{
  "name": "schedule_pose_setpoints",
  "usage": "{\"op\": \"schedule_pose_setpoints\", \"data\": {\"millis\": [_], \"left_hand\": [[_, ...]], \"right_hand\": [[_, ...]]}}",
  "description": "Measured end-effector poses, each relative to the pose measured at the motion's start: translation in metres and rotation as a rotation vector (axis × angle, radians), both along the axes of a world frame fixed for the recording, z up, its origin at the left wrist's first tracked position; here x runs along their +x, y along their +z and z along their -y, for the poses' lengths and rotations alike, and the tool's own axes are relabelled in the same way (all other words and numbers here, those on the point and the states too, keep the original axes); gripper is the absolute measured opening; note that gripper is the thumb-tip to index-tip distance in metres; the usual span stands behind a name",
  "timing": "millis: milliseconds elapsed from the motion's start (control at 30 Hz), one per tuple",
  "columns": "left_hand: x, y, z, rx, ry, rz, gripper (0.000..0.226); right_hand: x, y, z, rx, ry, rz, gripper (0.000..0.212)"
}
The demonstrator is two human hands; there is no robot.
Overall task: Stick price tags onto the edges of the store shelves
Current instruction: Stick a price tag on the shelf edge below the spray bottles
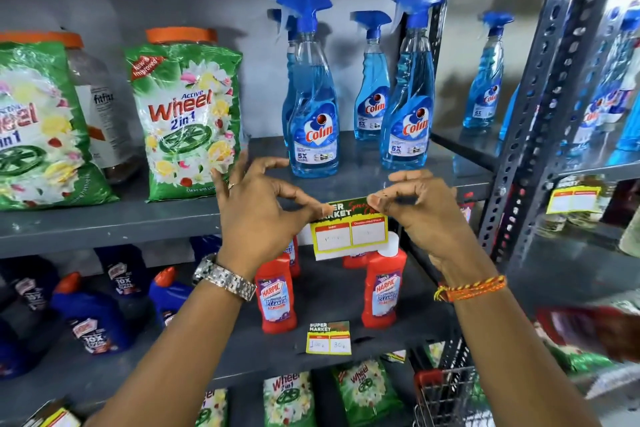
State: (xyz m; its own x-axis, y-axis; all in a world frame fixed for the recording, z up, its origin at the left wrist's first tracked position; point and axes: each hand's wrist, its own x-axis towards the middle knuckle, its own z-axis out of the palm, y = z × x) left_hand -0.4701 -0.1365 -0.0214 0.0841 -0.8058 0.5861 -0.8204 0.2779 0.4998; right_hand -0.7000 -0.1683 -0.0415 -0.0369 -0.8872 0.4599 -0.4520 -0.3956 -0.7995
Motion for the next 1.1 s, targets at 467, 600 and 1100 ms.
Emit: {"op": "schedule_pose_setpoints", "data": {"millis": [467, 600, 1100], "left_hand": [[0.003, -0.037, -0.006, -0.014, 0.214, 0.192, 0.03], [0.001, -0.028, 0.0, -0.035, 0.238, 0.196, 0.031], [0.0, -0.029, 0.001, -0.047, 0.26, 0.207, 0.03]], "right_hand": [[0.023, -0.052, -0.008, -0.163, -0.223, -0.091, 0.008], [0.027, -0.043, -0.001, -0.161, -0.256, -0.094, 0.011], [0.029, -0.042, -0.002, -0.144, -0.321, -0.158, 0.008]]}}
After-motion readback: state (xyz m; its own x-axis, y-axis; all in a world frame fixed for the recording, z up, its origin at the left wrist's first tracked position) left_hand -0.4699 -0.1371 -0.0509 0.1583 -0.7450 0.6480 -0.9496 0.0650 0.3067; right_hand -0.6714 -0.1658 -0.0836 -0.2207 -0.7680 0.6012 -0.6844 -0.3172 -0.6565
